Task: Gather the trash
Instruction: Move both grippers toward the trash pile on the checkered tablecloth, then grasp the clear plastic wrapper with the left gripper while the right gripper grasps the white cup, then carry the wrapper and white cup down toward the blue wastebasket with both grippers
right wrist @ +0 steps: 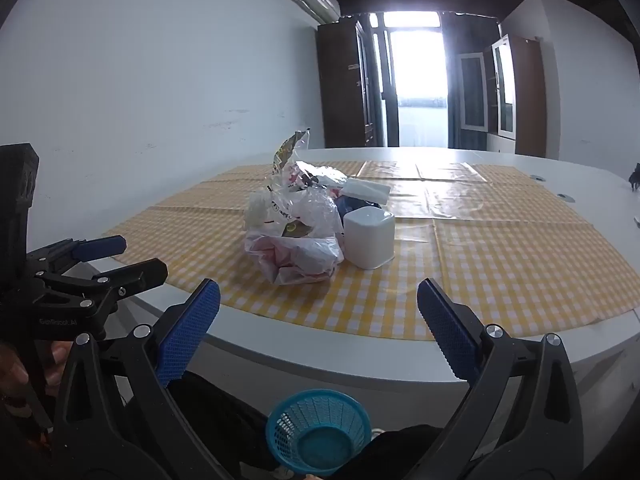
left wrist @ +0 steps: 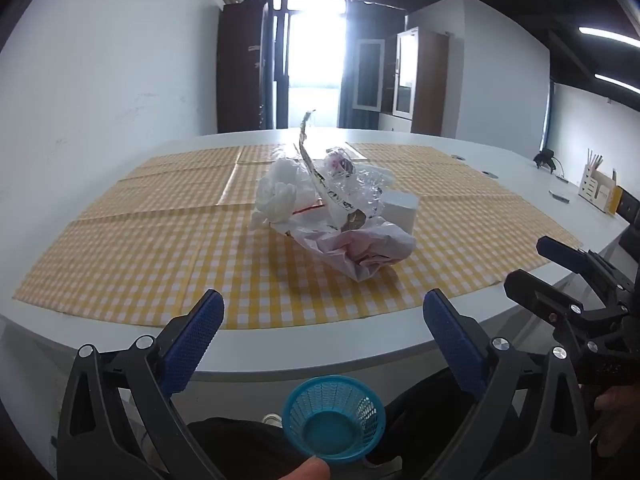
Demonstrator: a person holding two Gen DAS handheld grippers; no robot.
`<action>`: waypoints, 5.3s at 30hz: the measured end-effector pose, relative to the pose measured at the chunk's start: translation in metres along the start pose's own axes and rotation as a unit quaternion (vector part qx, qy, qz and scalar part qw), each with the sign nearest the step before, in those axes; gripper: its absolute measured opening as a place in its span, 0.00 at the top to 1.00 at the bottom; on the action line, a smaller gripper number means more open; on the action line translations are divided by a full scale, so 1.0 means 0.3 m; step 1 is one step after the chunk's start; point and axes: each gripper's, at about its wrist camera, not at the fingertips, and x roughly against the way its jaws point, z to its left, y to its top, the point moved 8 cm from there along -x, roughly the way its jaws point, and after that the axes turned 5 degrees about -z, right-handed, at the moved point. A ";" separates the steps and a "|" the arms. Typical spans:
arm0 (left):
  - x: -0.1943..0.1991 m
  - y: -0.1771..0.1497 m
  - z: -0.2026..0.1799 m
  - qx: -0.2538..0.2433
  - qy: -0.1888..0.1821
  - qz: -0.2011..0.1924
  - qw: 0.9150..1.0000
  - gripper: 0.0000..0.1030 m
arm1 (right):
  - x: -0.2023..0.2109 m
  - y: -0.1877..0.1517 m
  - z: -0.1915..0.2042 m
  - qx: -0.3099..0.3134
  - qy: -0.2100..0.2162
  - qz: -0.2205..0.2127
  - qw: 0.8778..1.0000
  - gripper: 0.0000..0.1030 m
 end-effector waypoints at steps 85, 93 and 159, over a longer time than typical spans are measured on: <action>-0.232 0.233 -0.019 -0.017 -0.045 -0.030 0.998 0.08 | -0.356 0.013 -0.200 0.000 0.003 0.073 0.997 0.08; -0.349 0.350 -0.090 -0.112 -0.062 -0.010 0.992 0.16 | -0.478 0.042 -0.219 0.006 0.032 0.103 0.994 0.08; 0.187 0.118 -0.029 0.057 -0.103 -0.038 0.992 0.89 | -0.027 -0.054 -0.006 -0.047 0.082 0.073 0.993 0.42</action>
